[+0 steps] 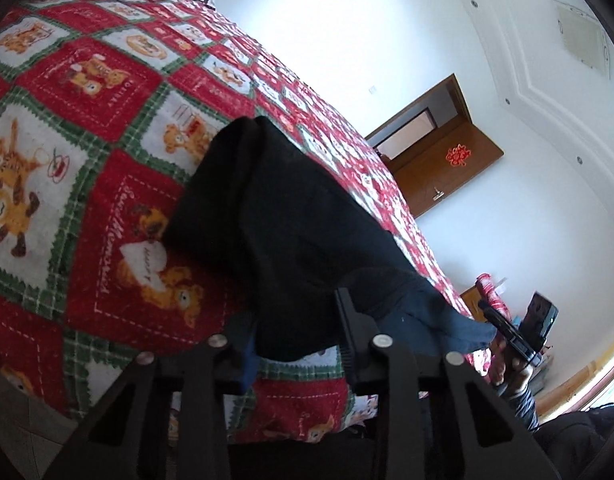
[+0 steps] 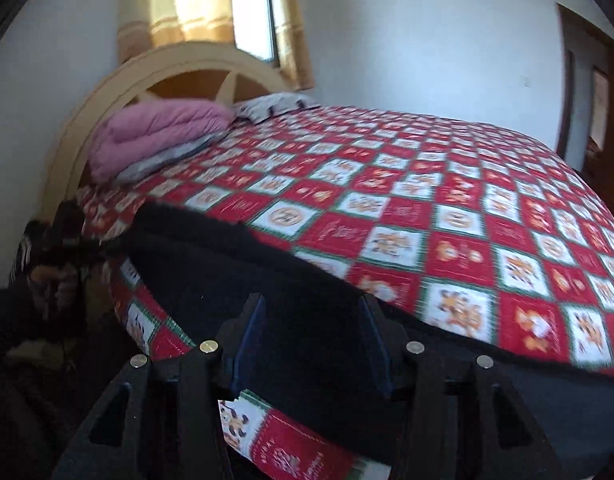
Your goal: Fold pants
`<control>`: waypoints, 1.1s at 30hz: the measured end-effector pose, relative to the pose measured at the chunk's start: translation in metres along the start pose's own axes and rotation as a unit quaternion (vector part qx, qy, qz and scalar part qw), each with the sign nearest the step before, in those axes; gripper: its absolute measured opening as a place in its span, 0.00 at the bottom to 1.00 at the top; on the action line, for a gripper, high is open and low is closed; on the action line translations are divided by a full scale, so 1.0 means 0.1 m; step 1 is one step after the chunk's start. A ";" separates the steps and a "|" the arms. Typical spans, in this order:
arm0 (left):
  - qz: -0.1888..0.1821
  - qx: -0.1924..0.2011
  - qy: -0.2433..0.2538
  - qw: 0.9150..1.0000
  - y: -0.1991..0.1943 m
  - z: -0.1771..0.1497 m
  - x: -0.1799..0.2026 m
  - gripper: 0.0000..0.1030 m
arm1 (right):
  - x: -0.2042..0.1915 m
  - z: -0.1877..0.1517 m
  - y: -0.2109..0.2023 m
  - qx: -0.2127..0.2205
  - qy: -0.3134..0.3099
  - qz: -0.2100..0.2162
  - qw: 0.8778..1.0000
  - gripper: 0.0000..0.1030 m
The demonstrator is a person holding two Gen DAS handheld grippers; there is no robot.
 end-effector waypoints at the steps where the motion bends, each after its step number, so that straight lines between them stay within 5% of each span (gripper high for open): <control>1: -0.001 0.000 -0.002 1.000 0.00 0.00 -0.01 0.29 | -0.06 0.01 0.07 -0.004 -0.013 -0.002 1.000 0.55; 12: -0.034 0.025 0.005 0.999 -0.16 0.19 0.10 0.18 | -0.23 -0.03 1.12 -0.105 -0.090 0.066 0.988 0.59; 16: -0.051 0.039 -0.019 0.998 -0.11 0.35 0.08 0.16 | -0.35 -0.19 1.13 -0.137 -0.139 0.069 0.978 0.14; 19: -0.058 0.049 -0.033 0.997 -0.04 0.45 0.06 0.15 | -0.42 -0.28 1.12 -0.158 -0.168 0.068 0.971 0.04; 23: -0.076 0.068 -0.051 0.993 0.14 0.82 0.12 0.15 | -0.33 -0.11 1.07 -0.139 -0.157 0.046 0.977 0.03; 28: -0.093 0.089 -0.057 0.990 0.46 1.37 0.28 0.14 | 0.02 0.49 1.03 -0.077 -0.107 -0.025 0.991 0.03; 33: -0.110 0.101 -0.036 0.988 0.52 1.57 0.41 0.14 | 0.07 0.97 0.79 -0.012 -0.099 -0.056 0.993 0.03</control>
Point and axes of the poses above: each gripper's, at about its wrist camera, not at the fingertips, and y roughly the way its jaws point, x to its right, z to its top, the point moved 3 cm from there along y, roughly the way its jaws point, and after that the axes turned 11 degrees about x, right-handed, at the moved point
